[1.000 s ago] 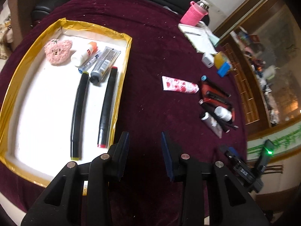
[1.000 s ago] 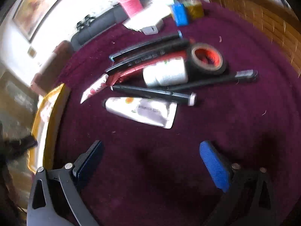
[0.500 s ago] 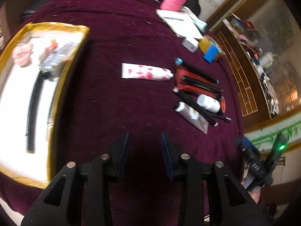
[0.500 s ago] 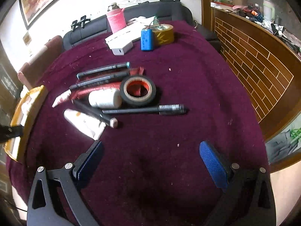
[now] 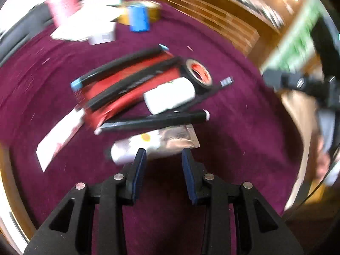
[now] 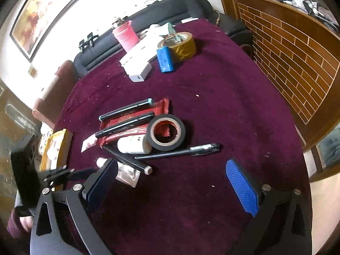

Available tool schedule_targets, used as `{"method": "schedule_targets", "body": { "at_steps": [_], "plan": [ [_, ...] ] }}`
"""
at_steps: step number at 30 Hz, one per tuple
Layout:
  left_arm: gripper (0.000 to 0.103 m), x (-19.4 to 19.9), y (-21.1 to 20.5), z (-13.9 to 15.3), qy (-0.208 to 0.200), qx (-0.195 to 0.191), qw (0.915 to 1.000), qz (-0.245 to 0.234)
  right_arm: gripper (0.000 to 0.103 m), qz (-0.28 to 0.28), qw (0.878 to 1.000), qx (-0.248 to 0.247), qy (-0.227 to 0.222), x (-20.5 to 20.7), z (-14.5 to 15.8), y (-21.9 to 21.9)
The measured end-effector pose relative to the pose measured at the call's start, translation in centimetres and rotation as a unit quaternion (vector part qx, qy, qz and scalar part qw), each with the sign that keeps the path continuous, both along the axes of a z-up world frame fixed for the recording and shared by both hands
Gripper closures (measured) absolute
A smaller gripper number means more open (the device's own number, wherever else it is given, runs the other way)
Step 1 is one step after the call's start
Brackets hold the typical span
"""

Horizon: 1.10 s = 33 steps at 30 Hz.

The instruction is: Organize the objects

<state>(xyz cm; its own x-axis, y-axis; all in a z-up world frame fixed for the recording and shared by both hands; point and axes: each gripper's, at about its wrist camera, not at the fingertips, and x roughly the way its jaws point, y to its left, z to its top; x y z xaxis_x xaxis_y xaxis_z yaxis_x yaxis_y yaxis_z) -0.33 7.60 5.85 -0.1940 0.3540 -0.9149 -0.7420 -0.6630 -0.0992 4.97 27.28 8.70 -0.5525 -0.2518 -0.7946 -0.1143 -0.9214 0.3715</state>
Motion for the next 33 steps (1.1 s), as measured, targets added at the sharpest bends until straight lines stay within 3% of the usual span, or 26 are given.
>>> {"method": "schedule_targets", "body": {
  "at_steps": [3, 6, 8, 10, 11, 14, 16, 20, 23, 26, 28, 31, 33],
  "plan": [
    [0.068, -0.4, 2.0, -0.4, 0.020, -0.021, 0.9972, -0.069, 0.003, -0.008, 1.000, 0.004, -0.003, 0.6, -0.1, 0.7],
    [0.047, -0.3, 3.2, -0.6, 0.016, -0.035, 0.9946, -0.097, 0.003, -0.021, 1.000, -0.001, -0.010, 1.3, -0.2, 1.6],
    [0.046, 0.3, 3.7, -0.7, 0.004, -0.032, 0.9931, -0.112, 0.003, -0.027, 1.000, -0.003, -0.013, 1.6, -0.3, 2.0],
    [0.046, 0.9, 3.5, -0.7, -0.076, 0.000, 0.9886, -0.130, 0.003, -0.030, 0.999, -0.004, -0.014, 1.9, -0.4, 2.3],
    [0.047, 1.3, 3.4, -1.1, -0.129, 0.010, 0.9822, -0.136, 0.003, -0.032, 0.999, -0.005, -0.014, 2.0, -0.4, 2.4],
    [0.048, 3.1, 2.8, -1.4, -0.123, -0.013, 0.9798, -0.157, 0.003, -0.031, 0.999, -0.008, -0.015, 2.1, -0.5, 2.4],
    [0.048, 3.0, 1.8, -0.5, -0.134, 0.001, 0.9818, -0.135, 0.003, -0.029, 0.999, -0.011, -0.014, 2.2, -0.4, 2.5],
    [0.047, 0.3, -0.3, 2.4, -0.094, 0.059, 0.9915, -0.068, 0.003, -0.032, 0.999, -0.012, -0.011, 2.4, -0.3, 2.7],
    [0.047, -3.1, -0.8, 2.2, -0.076, 0.060, 0.9952, -0.018, 0.003, -0.036, 0.999, -0.014, -0.015, 2.5, -0.6, 2.8],
    [0.048, -4.3, 0.3, 0.4, -0.110, 0.048, 0.9923, -0.031, 0.003, -0.036, 0.999, -0.016, -0.021, 2.7, -0.9, 2.6],
    [0.047, -3.7, 0.9, 0.1, -0.101, 0.048, 0.9925, -0.050, 0.003, -0.034, 0.999, -0.014, -0.021, 2.9, -0.9, 2.5],
    [0.047, -4.1, 2.1, -1.2, -0.123, 0.012, 0.9902, -0.064, 0.003, -0.035, 0.999, -0.010, -0.019, 3.4, -0.8, 2.4],
    [0.042, -3.1, 2.3, -1.1, -0.100, -0.006, 0.9912, -0.086, 0.003, -0.037, 0.999, -0.011, -0.021, 3.6, -0.9, 2.5]
  ]
}}
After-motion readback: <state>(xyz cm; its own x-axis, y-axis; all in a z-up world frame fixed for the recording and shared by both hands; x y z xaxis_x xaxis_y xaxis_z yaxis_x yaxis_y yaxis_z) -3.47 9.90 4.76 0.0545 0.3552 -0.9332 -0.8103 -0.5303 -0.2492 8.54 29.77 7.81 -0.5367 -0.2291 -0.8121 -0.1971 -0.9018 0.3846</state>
